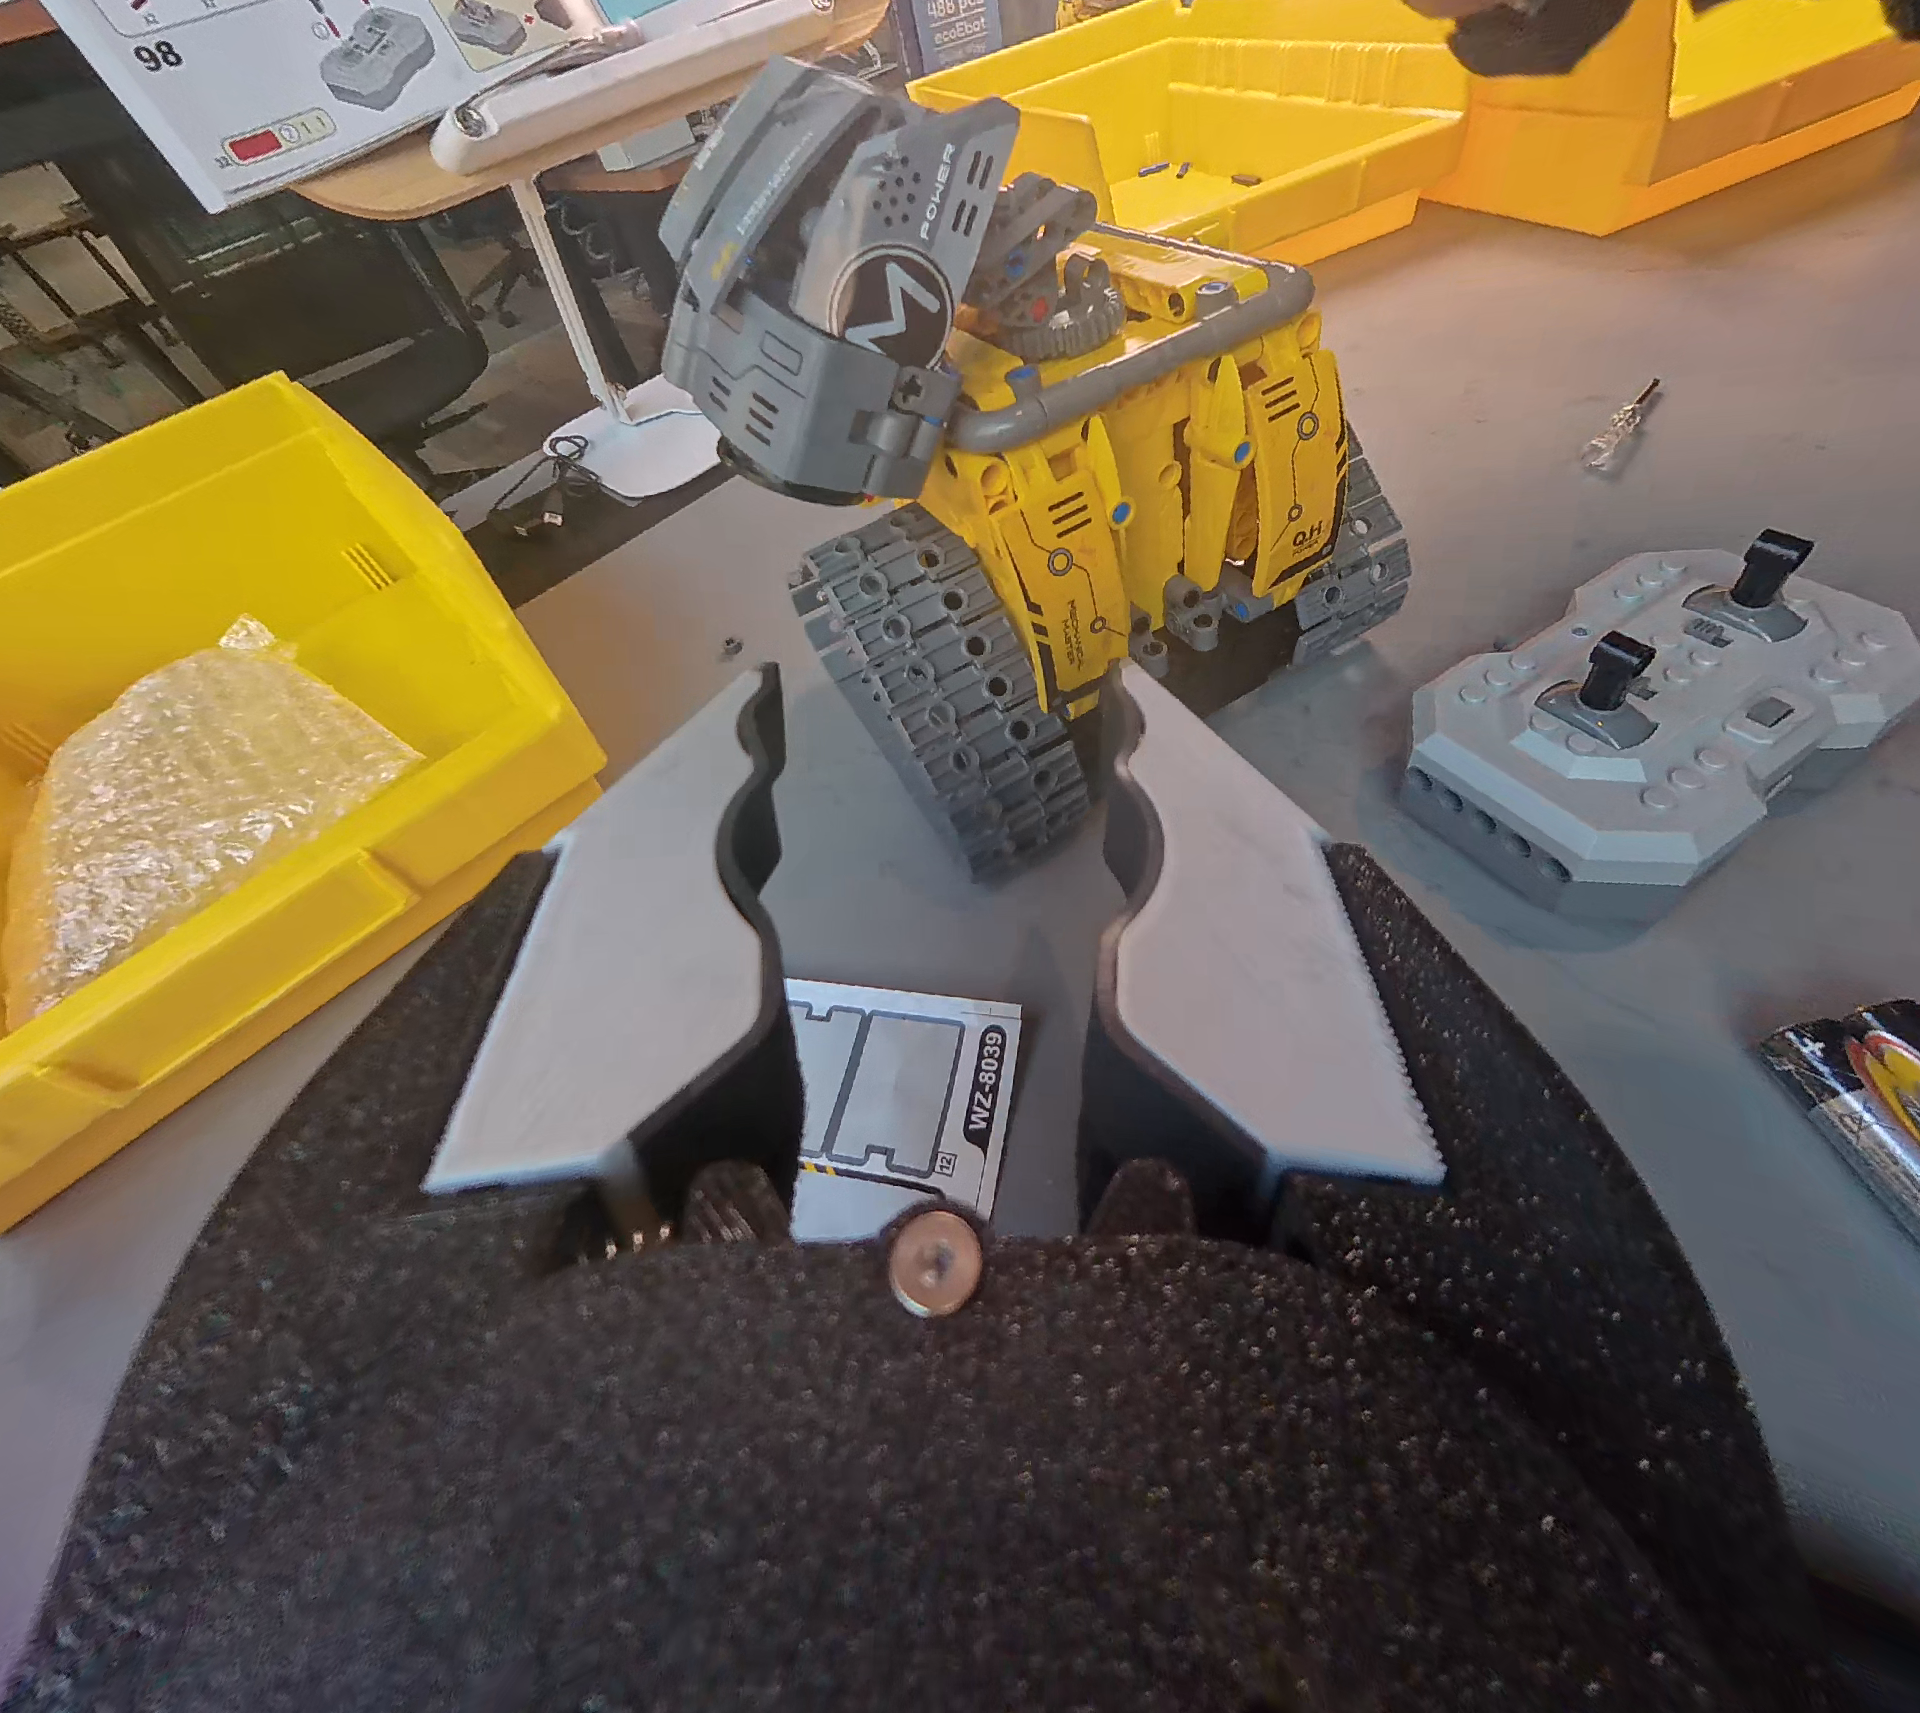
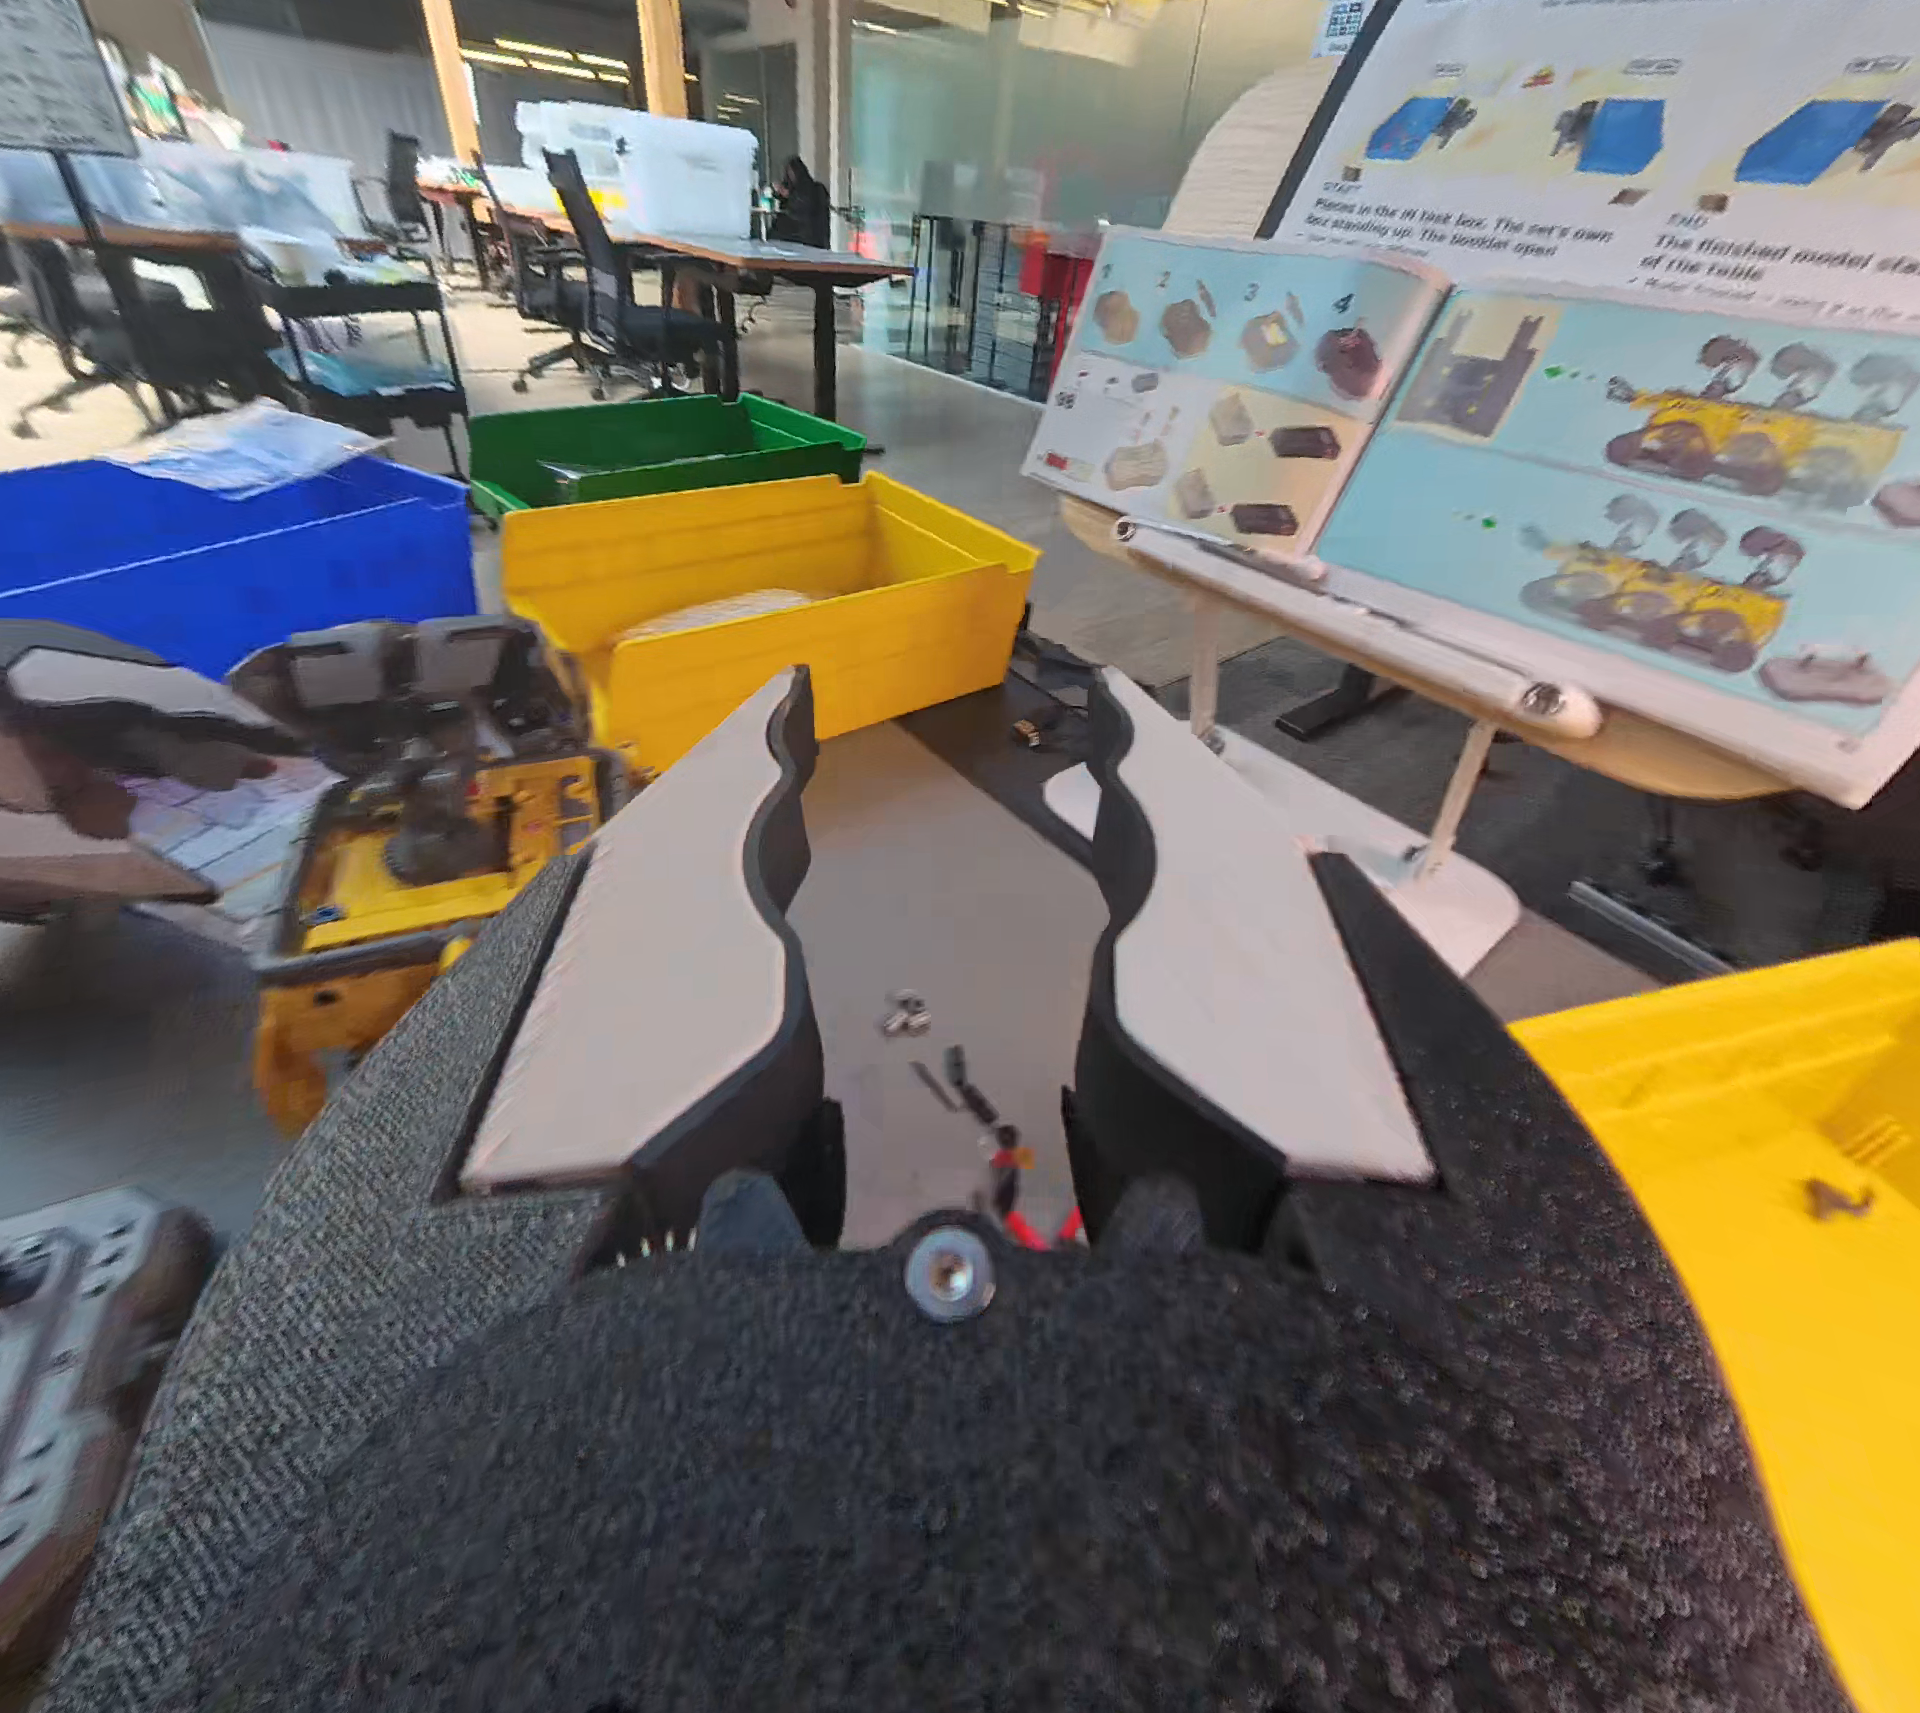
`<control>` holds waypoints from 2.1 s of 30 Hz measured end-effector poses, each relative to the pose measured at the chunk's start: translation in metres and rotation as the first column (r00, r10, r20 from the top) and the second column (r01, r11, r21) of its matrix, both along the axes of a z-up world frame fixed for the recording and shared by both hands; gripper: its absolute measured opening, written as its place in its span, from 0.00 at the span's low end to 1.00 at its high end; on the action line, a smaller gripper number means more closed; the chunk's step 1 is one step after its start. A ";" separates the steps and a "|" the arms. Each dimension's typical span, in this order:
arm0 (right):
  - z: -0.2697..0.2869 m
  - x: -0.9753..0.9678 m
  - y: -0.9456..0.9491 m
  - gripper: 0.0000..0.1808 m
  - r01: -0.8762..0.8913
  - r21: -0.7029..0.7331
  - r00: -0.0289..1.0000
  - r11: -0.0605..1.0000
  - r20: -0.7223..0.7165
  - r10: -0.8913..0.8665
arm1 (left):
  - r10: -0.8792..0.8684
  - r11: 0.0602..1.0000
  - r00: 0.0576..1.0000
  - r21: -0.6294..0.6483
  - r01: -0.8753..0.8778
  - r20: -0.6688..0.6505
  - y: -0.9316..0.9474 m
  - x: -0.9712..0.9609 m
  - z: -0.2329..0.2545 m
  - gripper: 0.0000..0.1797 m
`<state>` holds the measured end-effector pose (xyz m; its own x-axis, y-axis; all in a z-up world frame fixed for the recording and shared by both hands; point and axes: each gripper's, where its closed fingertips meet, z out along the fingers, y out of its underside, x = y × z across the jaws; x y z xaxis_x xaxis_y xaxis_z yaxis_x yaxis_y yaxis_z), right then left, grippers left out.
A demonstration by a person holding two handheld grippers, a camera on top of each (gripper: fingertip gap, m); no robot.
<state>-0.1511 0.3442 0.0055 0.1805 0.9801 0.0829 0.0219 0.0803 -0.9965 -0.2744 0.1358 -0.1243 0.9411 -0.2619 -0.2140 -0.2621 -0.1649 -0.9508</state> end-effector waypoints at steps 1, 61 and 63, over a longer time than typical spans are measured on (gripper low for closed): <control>-0.012 0.008 -0.015 0.29 -0.008 -0.023 1.000 1.000 -0.005 0.008 | 0.001 1.000 1.000 0.002 -0.001 -0.003 0.000 0.000 0.000 0.33; -0.088 0.046 -0.095 0.32 0.034 0.011 0.999 0.999 -0.026 -0.033 | -0.090 0.944 0.995 -0.314 0.099 0.042 0.045 0.027 -0.050 0.54; -0.090 0.046 -0.094 0.31 0.036 0.045 0.999 0.998 -0.010 -0.036 | -0.100 0.929 0.995 -0.356 0.104 0.028 0.048 0.025 -0.057 0.46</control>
